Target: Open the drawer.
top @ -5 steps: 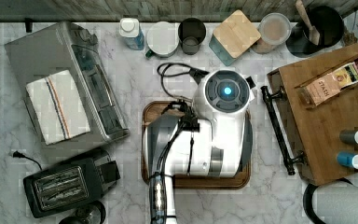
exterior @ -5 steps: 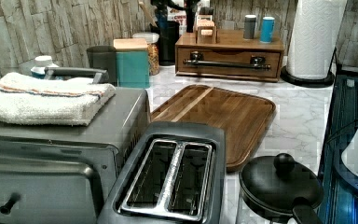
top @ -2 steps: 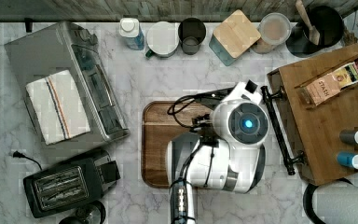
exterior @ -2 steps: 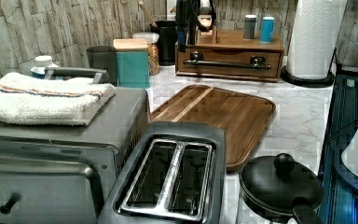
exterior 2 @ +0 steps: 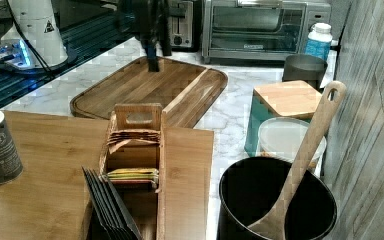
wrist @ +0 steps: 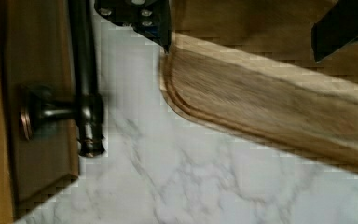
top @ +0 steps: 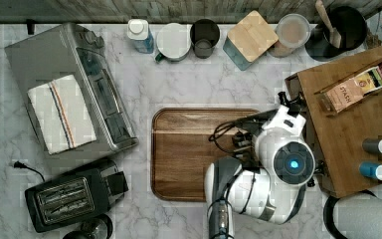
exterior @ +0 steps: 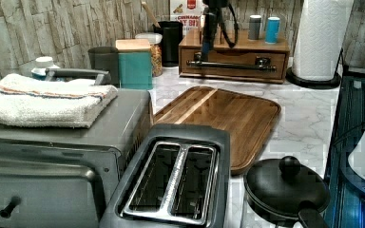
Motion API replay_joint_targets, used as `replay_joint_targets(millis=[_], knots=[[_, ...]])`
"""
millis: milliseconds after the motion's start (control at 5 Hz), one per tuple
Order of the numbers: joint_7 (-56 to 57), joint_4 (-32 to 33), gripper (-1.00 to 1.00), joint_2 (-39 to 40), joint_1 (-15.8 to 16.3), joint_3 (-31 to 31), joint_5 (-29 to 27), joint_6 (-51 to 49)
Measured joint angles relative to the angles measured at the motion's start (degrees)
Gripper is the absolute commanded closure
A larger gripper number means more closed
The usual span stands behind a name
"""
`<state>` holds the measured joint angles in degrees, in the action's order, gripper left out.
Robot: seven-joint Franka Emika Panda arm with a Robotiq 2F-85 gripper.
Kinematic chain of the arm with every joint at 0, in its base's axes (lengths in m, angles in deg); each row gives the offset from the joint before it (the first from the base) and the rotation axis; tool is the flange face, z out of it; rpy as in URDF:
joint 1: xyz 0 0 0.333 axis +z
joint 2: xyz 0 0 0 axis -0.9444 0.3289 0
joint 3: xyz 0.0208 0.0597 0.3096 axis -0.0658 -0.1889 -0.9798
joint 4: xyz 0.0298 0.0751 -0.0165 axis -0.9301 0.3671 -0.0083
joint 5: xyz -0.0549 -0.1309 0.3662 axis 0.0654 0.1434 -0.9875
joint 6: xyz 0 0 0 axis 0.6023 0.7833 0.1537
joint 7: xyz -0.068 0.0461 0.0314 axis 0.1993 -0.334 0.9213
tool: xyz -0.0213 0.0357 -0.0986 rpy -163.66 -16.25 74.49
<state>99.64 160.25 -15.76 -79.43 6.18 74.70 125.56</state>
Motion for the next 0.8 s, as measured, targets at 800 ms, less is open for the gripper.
replay_joint_targets(millis=[800], knots=[[23.84, 0.45, -1.00, 5.60, -2.96, 11.03, -12.53, 4.42]])
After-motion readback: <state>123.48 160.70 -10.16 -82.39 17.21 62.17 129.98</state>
